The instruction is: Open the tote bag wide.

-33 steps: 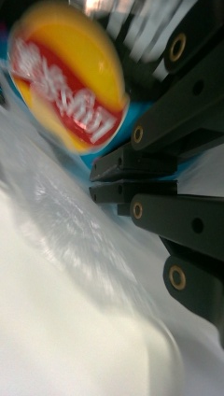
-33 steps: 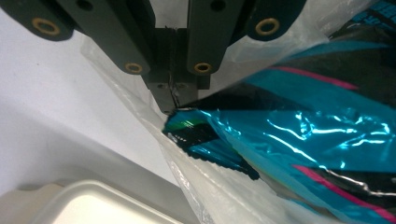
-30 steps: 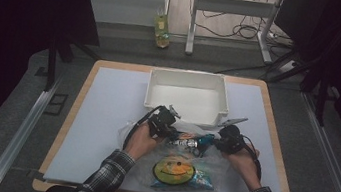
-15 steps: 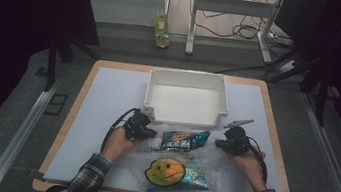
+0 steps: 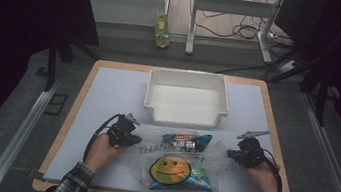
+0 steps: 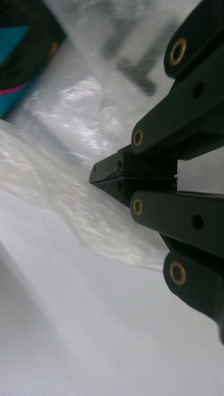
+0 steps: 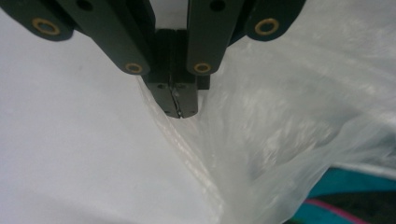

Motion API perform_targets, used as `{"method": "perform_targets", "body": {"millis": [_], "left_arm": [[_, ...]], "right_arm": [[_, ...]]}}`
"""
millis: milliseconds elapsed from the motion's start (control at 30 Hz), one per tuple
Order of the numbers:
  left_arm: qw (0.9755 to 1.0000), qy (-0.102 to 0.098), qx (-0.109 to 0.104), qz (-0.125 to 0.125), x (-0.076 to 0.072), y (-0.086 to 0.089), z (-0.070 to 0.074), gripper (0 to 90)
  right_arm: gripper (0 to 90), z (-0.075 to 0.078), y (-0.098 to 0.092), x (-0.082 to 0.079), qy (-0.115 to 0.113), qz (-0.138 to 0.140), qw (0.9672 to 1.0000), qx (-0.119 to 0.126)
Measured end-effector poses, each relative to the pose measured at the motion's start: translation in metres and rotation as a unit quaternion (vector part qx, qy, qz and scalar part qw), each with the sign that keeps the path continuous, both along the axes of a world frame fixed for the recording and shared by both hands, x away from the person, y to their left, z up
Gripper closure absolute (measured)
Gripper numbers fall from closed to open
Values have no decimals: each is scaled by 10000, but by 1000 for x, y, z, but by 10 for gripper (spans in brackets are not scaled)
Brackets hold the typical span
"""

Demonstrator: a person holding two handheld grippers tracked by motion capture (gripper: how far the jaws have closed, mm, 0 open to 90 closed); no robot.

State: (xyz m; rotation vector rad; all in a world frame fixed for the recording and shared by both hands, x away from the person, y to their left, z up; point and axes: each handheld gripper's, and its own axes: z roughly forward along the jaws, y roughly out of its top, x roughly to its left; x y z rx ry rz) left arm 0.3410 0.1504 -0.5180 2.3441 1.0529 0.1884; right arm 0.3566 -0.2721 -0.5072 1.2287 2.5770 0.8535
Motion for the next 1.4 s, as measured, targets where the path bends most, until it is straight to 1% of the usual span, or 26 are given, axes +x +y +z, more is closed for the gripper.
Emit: {"method": "perform_targets", "body": {"millis": [33,133,167,200,233,267,300,333,367,400,433,567,600,633,667,700,767,800,833,867,900,933,1033,1100,1267,1400], "left_arm": [[9999,-144,-22,13,-1,-1,5,871],[9981,-527,-315,-101,-1,-8,27,857],[9981,-527,-315,-101,-1,-8,27,854],[9973,-609,-389,-165,0,-12,32,854],[9960,-668,-505,-309,2,-22,40,849],[9960,-668,-505,-309,2,-22,40,845],[9962,-607,-493,-387,4,-26,41,838],[9963,-559,-495,-432,6,-31,42,838],[9959,-424,-561,-567,8,-37,42,840],[9959,-424,-561,-567,8,-37,42,841],[9950,-285,-666,-689,6,-41,42,842],[9923,-16,-803,-944,-2,-46,42,848],[9916,64,-807,-1009,-4,-47,43,848],[9916,64,-807,-1009,-4,-47,43,848],[9904,134,-846,-1083,-6,-49,42,849],[9881,268,-896,-1218,-9,-50,42,851],[9855,346,-971,-1347,-13,-51,43,853],[9855,346,-971,-1347,-13,-51,43,855],[9840,402,-1020,-1406,-16,-52,44,855],[9831,414,-1055,-1440,-20,-52,45,855],[9812,395,-1082,-1550,-28,-52,47,856],[9808,363,-1082,-1583,-33,-52,47,856],[9803,246,-1087,-1630,-47,-53,45,854],[9787,198,-1170,-1677,-55,-52,42,854],[9764,-25,-1368,-1671,-75,-49,42,854],[9740,-121,-1461,-1724,-84,-50,46,856]], "right_arm": [[887,1,1,-2,-39,9,10000,-22],[887,13,3,-6,-197,71,9997,101],[886,20,5,-7,-281,113,9994,166],[886,20,5,-7,-281,113,9994,166],[885,30,9,-7,-380,185,9989,220],[885,30,9,-7,-380,185,9989,220],[884,38,12,-6,-445,270,9983,258],[884,38,12,-6,-445,270,9983,258],[882,46,16,-5,-485,329,9976,359],[882,46,16,-5,-485,329,9976,359],[882,54,20,-5,-542,405,9968,431],[882,66,34,-8,-551,618,9948,595],[881,66,39,-9,-542,716,9941,604],[880,65,44,-10,-512,801,9937,590],[879,62,50,-11,-466,883,9934,572],[879,59,54,-11,-406,976,9929,553],[879,52,60,-11,-314,1089,9921,534],[879,52,60,-11,-314,1089,9921,534],[880,49,61,-12,-244,1134,9916,565],[879,44,62,-16,-29,1302,9892,673],[880,42,62,-20,13,1331,9888,673],[880,41,61,-24,35,1361,9883,685],[880,42,55,-39,-5,1398,9873,760],[879,43,51,-49,-15,1448,9858,852],[880,44,46,-70,-49,1548,9840,877],[880,58,47,-74,-246,1548,9822,1036]]}}
